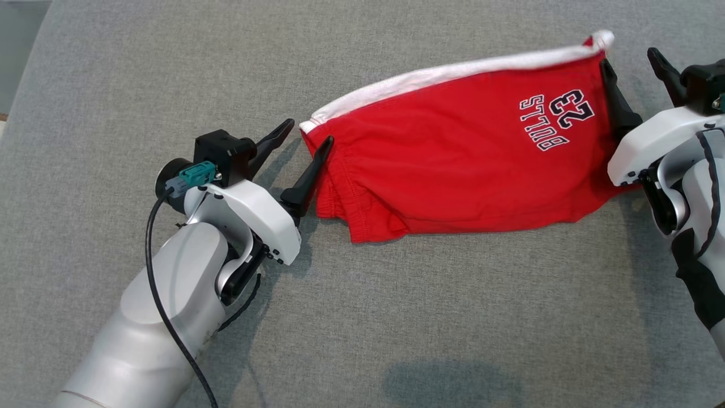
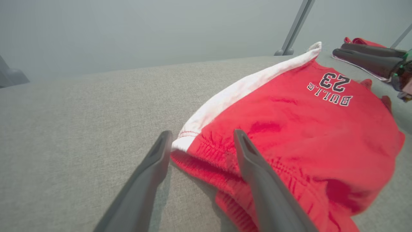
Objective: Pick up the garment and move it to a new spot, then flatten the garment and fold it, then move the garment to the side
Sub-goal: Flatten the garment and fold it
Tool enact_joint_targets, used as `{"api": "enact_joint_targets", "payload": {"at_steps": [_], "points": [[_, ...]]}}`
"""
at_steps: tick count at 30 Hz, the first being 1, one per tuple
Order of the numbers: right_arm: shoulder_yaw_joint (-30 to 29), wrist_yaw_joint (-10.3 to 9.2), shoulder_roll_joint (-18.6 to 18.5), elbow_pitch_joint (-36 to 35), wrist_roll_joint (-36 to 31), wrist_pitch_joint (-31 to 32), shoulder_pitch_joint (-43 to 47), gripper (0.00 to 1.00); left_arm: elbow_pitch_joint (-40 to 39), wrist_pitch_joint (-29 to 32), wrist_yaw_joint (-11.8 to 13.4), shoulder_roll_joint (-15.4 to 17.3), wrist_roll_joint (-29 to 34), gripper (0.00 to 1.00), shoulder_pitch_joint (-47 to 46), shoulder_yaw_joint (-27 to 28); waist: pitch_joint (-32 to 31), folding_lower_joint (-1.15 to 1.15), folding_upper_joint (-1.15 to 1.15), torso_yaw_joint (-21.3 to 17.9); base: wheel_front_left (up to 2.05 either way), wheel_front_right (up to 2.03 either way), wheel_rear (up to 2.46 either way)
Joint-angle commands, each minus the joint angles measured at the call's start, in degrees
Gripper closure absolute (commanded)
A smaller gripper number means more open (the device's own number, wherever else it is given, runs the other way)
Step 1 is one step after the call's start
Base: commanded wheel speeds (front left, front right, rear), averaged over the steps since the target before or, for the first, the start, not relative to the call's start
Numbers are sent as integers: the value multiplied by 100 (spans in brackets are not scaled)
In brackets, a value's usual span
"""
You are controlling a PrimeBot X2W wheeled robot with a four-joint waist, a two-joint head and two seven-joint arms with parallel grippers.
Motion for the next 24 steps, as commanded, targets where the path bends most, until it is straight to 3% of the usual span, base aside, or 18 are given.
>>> {"api": "enact_joint_targets", "payload": {"at_steps": [1,15,17,24], "points": [[-7,-19,49,-261,9,-76,108,0,-67,-104,20,170,-28,0,-232,192,-48,0,0,-43,0,0,0],[-732,-19,131,-2237,-392,-76,1530,0,-806,-561,303,368,-241,0,747,802,-648,0,0,-308,0,0,0],[-982,-19,262,-2806,-524,-76,2047,0,-1169,-580,399,395,-203,0,1164,1091,-843,0,0,-373,0,0,0],[-1469,-19,565,-3772,-699,-76,3041,0,-1862,-583,512,297,137,0,2065,1781,-1270,0,0,-474,0,0,0]]}}
